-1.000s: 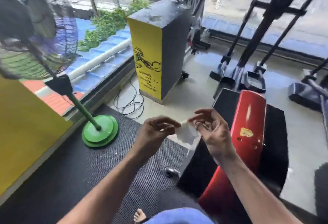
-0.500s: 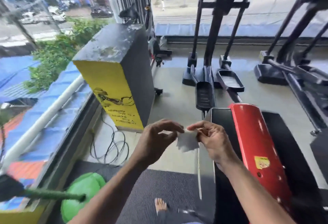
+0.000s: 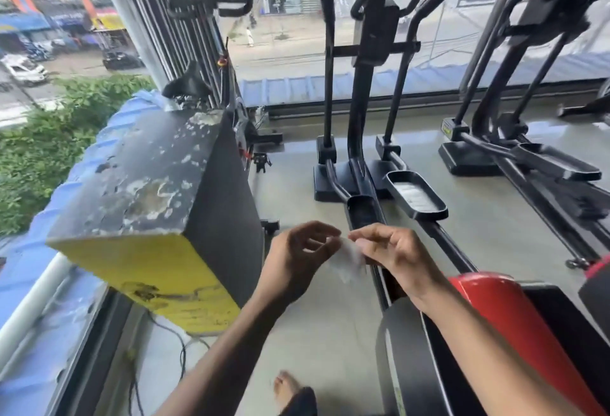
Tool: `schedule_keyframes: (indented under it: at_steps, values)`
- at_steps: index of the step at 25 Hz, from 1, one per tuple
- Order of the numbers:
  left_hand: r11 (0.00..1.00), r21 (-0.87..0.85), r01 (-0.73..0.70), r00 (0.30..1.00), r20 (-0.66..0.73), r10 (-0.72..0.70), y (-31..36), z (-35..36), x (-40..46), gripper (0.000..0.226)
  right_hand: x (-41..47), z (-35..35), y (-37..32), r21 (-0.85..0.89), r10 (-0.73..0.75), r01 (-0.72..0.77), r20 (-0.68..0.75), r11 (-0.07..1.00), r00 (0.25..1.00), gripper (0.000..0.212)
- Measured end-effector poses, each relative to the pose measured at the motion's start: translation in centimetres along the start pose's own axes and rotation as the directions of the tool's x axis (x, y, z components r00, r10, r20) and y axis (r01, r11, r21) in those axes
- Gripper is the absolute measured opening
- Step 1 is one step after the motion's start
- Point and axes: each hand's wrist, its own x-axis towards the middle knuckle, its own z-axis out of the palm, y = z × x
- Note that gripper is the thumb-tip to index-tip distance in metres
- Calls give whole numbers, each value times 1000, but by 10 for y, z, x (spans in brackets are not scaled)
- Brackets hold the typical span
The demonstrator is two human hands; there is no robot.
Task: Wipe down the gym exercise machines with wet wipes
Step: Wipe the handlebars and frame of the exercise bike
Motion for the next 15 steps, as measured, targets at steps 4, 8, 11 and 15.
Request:
schedule_keyframes:
  at_steps: [4, 8, 11, 15]
  values:
    - [998, -54, -21, 997, 75, 25, 0, -37, 110, 10, 106, 8, -23, -107, -92, 86, -59, 990, 994, 29]
    - [991, -135, 1, 991, 130, 17, 5, -55, 212, 17, 193, 3, -48, -94, -128, 112, -186, 989, 974, 18]
    - [990, -143, -9, 985, 169, 33, -3, -59, 285, 18, 259, -4, -47, -96, -153, 135, -210, 986, 966, 10]
    - [989, -149, 1, 989, 144, 21, -27, -59, 392, 15, 368, -27, -40, -59, -98, 89, -162, 994, 982, 11]
